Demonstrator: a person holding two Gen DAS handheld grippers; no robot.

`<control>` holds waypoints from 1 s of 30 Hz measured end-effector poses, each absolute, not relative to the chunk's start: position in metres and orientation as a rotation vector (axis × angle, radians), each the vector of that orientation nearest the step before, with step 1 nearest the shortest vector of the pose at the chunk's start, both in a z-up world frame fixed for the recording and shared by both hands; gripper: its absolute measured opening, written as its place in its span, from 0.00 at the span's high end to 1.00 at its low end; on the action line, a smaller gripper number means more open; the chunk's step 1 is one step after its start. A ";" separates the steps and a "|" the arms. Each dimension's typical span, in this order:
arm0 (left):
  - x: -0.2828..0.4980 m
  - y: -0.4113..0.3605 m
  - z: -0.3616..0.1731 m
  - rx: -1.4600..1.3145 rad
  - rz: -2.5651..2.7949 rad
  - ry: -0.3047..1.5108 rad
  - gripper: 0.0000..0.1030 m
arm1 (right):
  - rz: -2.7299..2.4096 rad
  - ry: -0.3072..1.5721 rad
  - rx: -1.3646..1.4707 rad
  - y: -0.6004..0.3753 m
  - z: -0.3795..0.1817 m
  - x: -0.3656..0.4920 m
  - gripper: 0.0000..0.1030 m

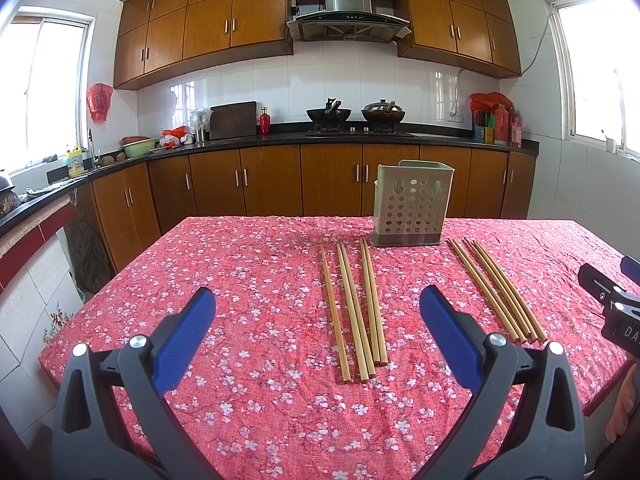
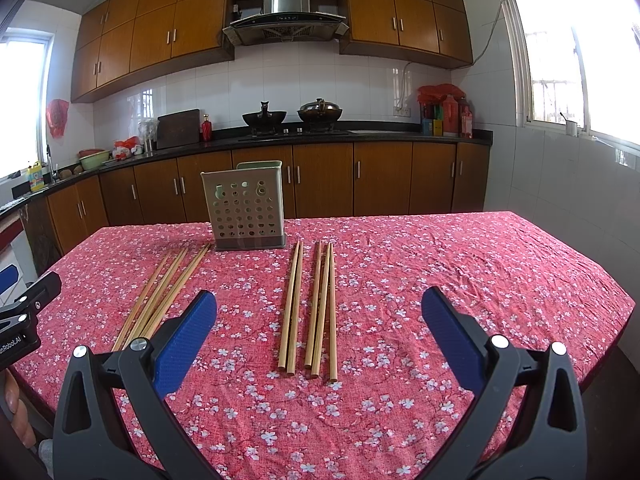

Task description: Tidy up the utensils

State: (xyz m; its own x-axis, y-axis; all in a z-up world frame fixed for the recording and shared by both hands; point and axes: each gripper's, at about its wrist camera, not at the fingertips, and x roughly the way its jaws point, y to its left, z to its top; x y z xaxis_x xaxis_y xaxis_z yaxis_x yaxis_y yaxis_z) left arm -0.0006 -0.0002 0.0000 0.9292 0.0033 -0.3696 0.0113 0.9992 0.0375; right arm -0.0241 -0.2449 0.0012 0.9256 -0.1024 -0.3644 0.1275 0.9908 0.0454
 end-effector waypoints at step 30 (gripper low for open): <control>0.050 0.014 -0.024 0.038 0.062 0.505 0.04 | -0.160 0.535 0.178 -0.284 -0.023 0.030 0.12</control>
State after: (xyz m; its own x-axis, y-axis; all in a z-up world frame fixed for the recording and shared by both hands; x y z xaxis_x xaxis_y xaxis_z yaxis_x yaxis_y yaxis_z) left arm 0.0499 0.0136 -0.0240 0.8733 0.0685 -0.4823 -0.0497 0.9974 0.0517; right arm 0.0298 -0.2843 -0.0228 0.8484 -0.1049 -0.5188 0.1975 0.9721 0.1265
